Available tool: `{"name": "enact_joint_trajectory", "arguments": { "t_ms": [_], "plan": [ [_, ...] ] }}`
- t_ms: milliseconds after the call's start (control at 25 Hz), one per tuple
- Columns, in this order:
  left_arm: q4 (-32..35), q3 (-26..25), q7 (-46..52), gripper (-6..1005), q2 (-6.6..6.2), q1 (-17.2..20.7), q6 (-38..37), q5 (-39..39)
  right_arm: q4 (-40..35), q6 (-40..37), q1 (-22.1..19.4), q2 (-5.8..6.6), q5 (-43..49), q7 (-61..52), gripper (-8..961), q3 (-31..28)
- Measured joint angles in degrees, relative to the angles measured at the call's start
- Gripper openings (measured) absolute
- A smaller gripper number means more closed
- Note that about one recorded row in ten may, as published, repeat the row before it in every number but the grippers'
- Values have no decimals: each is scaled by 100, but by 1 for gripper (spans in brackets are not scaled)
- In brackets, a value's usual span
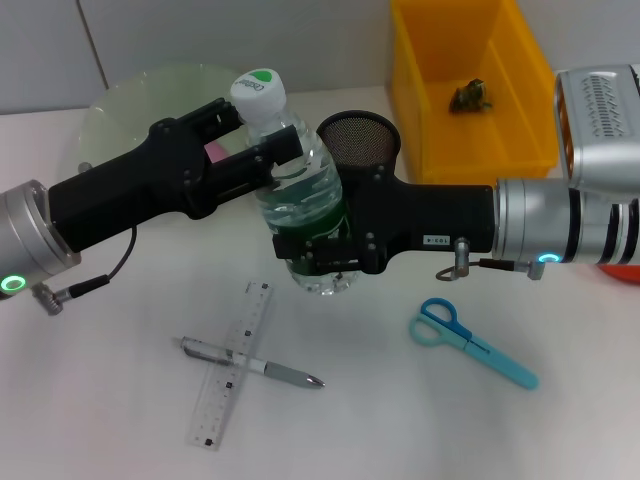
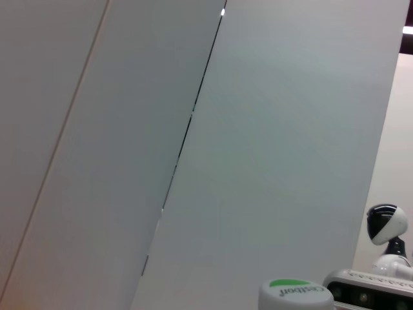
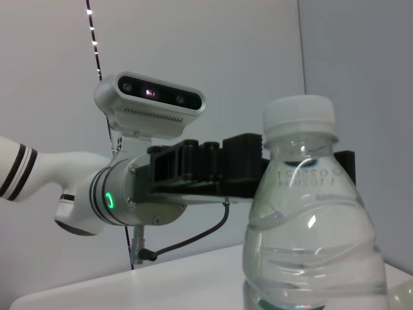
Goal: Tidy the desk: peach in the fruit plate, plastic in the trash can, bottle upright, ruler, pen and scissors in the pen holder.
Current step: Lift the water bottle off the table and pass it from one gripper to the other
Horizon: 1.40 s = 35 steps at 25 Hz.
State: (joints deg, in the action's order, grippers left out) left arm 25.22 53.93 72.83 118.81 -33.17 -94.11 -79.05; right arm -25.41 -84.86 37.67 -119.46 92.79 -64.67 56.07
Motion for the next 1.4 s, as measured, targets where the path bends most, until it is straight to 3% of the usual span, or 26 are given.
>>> {"name": "enact_joint_trajectory", "arguments": {
  "t_ms": [1400],
  "plan": [
    [0, -1, -32, 723, -7, 15, 86, 31, 10, -20, -14, 11, 38, 19, 769, 0]
  ]
}}
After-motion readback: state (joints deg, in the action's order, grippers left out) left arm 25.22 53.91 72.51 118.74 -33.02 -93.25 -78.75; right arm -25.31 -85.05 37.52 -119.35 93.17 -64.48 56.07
